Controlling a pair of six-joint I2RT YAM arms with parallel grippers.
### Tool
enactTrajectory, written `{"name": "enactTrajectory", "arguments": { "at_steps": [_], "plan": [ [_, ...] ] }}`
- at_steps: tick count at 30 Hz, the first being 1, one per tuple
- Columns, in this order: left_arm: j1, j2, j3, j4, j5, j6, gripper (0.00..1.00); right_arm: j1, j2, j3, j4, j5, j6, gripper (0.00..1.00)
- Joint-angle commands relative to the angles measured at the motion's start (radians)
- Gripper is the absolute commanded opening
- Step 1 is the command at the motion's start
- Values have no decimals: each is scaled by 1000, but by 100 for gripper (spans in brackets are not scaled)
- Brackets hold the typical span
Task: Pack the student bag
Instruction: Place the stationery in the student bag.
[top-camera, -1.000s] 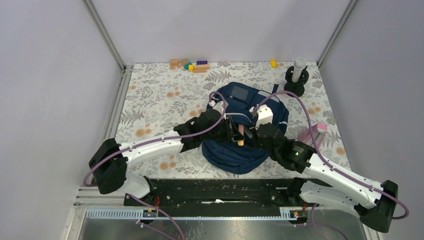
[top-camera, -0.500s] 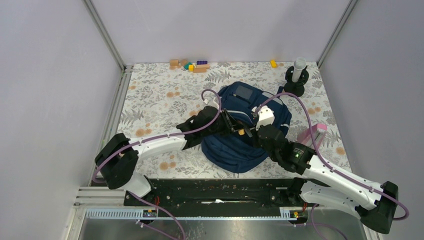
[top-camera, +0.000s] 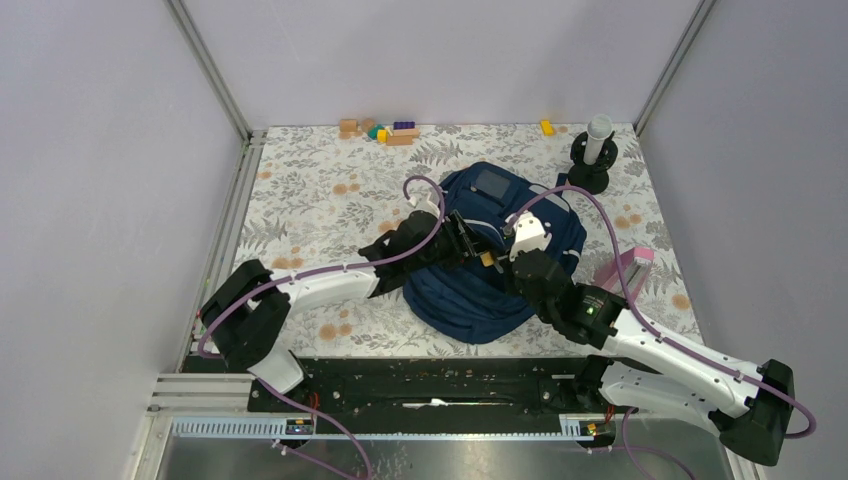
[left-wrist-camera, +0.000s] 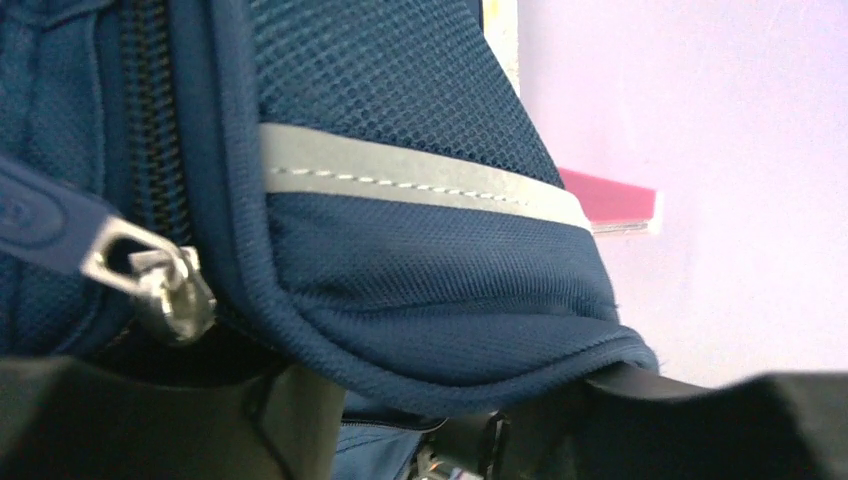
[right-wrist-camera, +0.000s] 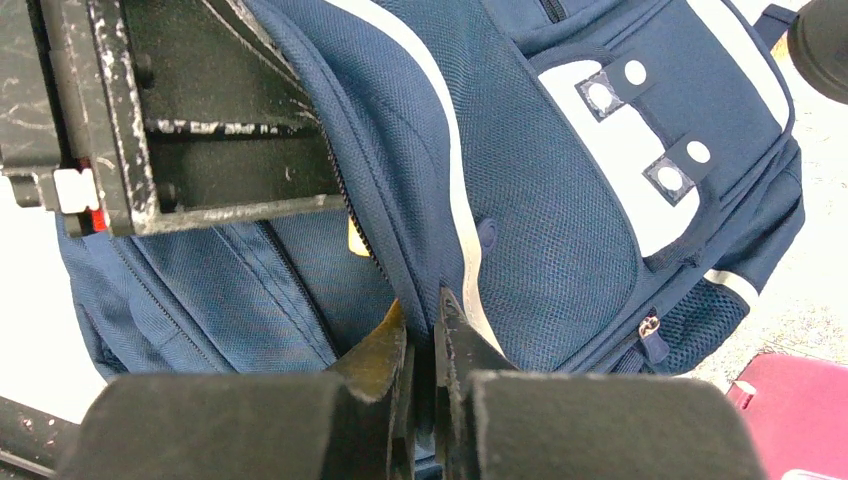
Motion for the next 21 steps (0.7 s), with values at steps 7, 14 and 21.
{"name": "enactTrajectory", "arguments": {
  "at_steps": [7, 14, 21],
  "plan": [
    [29, -155, 80, -170, 88, 265, 90, 30, -48, -2, 59, 5, 18, 0],
    [41, -322, 108, -458, 237, 538, 92, 30, -118, -8, 50, 17, 14, 0],
    [104, -396, 149, -662, 203, 785, 91, 29, -108, 7, 15, 43, 1, 0]
  ]
}}
